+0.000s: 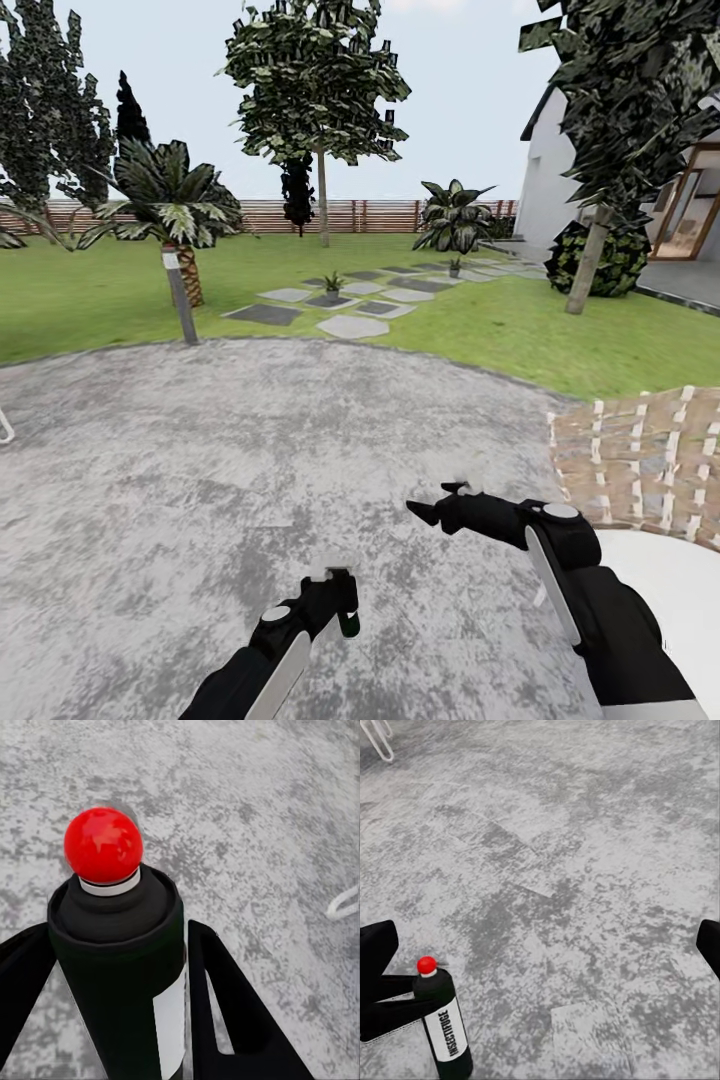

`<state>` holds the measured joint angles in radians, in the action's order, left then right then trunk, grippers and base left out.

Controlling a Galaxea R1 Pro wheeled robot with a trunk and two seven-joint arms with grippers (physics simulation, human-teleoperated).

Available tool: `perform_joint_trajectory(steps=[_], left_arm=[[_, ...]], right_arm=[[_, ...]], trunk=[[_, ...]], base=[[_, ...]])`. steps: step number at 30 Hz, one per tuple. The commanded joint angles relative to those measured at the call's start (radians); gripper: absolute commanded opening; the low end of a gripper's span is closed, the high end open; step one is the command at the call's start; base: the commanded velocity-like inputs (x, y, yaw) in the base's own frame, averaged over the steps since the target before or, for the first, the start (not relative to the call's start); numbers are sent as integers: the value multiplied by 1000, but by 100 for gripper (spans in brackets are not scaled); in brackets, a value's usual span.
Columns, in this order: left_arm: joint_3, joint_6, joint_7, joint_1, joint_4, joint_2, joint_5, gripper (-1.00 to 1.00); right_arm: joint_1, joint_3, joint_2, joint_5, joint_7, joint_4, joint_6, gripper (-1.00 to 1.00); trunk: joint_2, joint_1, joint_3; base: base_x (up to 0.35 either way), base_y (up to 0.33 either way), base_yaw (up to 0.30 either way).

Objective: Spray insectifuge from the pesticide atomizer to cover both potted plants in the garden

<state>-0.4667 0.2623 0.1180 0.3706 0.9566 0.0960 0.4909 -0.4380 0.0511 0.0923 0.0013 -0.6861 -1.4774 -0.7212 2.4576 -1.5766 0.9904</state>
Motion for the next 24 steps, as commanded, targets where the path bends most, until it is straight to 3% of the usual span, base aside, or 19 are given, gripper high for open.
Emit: perform_joint_trajectory(steps=[1,24], left_arm=[[-3,3,9,1,2,-1,11,-100],[-4,4,18,1,2,2,8,-100]], right_arm=[[0,1,0,0,-2,1,-6,100],[2,1,0,0,-2,3,-6,100]], trunk=[[0,0,1],[0,0,1]], base=[[340,0,0],[340,0,0]])
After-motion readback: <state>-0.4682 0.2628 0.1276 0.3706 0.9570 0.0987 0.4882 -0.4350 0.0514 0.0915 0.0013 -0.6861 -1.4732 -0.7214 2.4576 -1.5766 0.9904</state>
